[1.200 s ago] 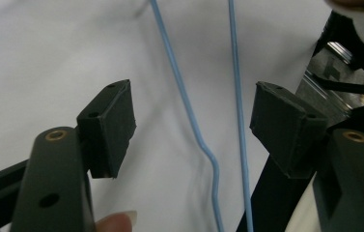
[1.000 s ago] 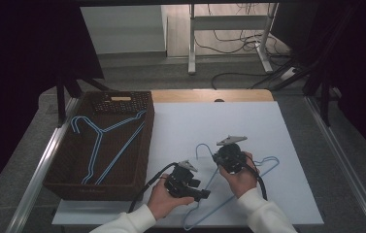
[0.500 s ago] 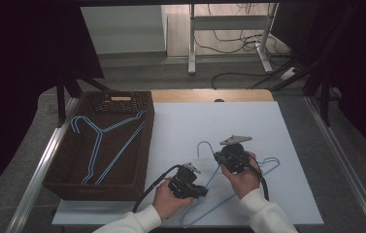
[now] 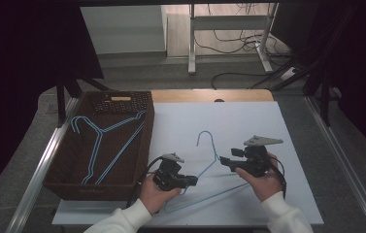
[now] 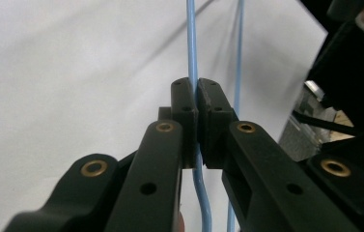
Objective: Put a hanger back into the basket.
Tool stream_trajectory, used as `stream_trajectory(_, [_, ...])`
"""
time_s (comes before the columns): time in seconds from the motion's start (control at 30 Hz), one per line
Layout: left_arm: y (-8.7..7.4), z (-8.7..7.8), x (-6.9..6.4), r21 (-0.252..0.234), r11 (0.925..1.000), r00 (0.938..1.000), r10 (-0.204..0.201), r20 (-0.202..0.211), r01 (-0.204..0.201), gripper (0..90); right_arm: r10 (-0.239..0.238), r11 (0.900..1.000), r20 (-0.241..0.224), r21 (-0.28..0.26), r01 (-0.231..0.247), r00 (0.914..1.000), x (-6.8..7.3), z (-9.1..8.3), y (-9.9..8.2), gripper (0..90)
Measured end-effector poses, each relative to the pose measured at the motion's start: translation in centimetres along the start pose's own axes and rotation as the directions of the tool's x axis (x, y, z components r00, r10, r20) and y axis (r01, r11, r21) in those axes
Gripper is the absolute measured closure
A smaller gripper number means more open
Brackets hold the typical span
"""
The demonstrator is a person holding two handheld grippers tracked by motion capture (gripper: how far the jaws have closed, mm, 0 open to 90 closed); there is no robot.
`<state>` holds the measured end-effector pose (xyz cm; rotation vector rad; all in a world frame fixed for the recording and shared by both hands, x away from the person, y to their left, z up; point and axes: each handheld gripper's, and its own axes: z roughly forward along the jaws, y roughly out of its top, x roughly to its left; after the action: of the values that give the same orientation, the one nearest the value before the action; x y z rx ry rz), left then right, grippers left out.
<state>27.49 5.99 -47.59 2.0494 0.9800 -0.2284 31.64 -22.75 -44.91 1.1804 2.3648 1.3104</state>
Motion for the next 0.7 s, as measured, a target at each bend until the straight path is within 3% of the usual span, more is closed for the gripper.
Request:
stream_trajectory(0.33, [1.0,-4.7,-0.6,-0.111,0.9937,0.9997,0.015,0.017,-0.013,86.9,-0.001,0.9937,-0.054,-0.112,-0.005,0.9986,-1.0,-5.0,-2.1,27.7])
stream_trajectory(0.7, [1.7,-9.0,-1.0,-0.18,0.9822,0.9983,0.058,0.01,-0.055,86.9,0.002,0.997,-0.058,-0.077,-0.006,0.9983,-2.0,-5.4,-3.7,25.0])
